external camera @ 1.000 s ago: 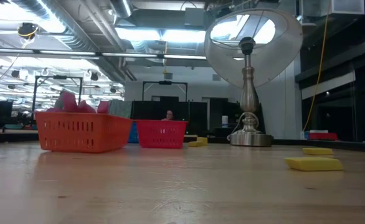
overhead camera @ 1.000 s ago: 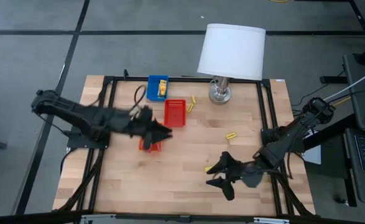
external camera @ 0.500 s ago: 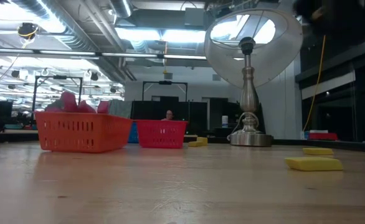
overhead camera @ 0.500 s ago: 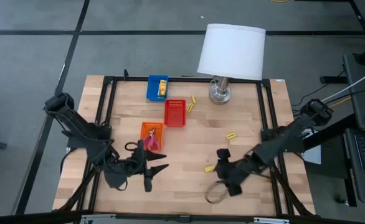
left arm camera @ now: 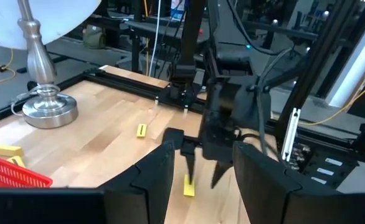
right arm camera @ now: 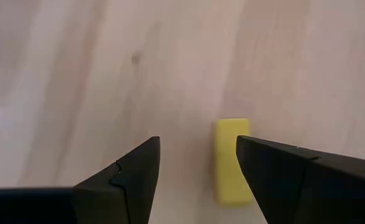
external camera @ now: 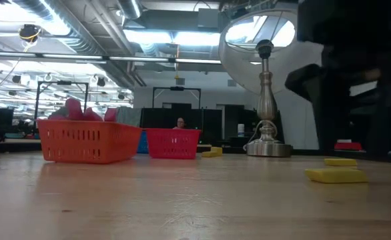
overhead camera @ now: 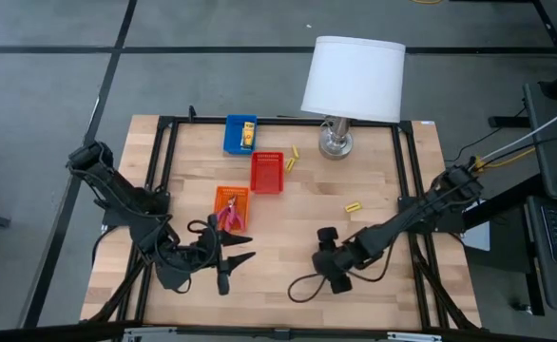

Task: Pick & Place School Supplies
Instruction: Put the yellow eraser into the red bin

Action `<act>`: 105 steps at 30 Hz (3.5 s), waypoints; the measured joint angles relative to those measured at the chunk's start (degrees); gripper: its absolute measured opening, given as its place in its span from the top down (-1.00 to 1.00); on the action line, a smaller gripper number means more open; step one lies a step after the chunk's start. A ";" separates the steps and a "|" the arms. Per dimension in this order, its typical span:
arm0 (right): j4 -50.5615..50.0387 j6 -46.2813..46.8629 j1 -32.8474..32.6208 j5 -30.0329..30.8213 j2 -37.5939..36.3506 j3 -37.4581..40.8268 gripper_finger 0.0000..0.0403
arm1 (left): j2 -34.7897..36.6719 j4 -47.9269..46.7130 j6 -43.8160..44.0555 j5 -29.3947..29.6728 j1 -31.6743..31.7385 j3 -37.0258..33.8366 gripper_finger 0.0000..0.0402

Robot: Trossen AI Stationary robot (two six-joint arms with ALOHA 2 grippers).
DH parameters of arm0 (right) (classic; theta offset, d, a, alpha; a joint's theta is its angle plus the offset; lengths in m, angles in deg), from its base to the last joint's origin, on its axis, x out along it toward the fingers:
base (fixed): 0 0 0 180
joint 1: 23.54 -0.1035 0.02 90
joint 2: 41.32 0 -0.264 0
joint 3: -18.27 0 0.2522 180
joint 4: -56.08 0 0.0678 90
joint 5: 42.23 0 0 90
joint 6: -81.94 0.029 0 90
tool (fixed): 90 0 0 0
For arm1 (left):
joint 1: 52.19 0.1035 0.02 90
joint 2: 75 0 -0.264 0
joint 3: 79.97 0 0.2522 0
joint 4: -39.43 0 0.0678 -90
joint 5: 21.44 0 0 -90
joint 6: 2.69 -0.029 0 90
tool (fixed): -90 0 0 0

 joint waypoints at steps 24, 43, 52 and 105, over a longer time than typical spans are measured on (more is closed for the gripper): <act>5.60 7.33 -0.51 3.07 0.63 6.80 0.17 | 1.68 -0.04 0.78 -1.23 0.11 0.00 0.21; 15.86 11.55 -1.17 11.32 -4.67 0.17 0.53 | -0.14 -16.20 31.12 -12.01 1.86 0.02 0.21; 8.99 2.24 1.84 16.60 -4.70 -8.65 0.53 | -5.77 0.81 53.31 -24.25 10.49 0.02 0.10; 11.88 2.13 2.65 21.02 -4.72 -11.56 0.48 | -8.46 -1.55 49.16 -30.31 18.34 0.02 0.92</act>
